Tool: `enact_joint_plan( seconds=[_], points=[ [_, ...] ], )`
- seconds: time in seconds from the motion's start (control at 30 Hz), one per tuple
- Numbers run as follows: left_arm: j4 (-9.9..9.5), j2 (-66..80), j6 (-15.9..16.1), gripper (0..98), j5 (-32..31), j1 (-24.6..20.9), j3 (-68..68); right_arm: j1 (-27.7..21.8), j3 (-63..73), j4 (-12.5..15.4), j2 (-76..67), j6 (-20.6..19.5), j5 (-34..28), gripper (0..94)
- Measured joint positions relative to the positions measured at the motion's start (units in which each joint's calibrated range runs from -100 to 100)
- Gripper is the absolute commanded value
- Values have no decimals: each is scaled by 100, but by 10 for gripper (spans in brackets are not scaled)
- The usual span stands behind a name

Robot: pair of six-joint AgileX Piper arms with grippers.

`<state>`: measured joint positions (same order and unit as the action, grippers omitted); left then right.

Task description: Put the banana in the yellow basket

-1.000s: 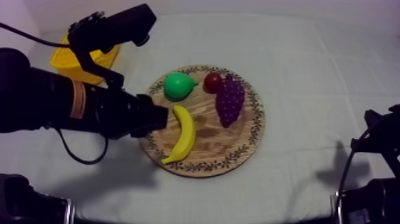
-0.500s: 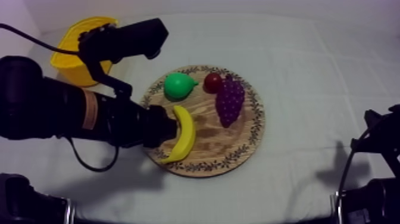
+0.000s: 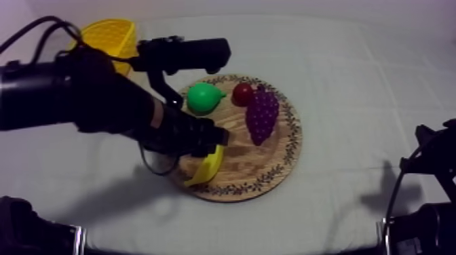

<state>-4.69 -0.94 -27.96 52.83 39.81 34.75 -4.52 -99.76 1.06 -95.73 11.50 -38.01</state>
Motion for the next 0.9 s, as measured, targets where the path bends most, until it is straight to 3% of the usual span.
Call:
enact_joint_plan(
  seconds=[0.33, 0.7, 0.9],
  points=[
    [330, -1412, 442, 553, 614, -204, -1022, 0, 0, 0, 0, 0, 0, 3],
    [469, -2612, 584, 507, 1424, -228, -2034, 0, 0, 0, 0, 0, 2, 3],
    [505, -2992, 625, 411, 1731, -265, -2335, -4, 0, 0, 0, 0, 2, 3]
  ],
)
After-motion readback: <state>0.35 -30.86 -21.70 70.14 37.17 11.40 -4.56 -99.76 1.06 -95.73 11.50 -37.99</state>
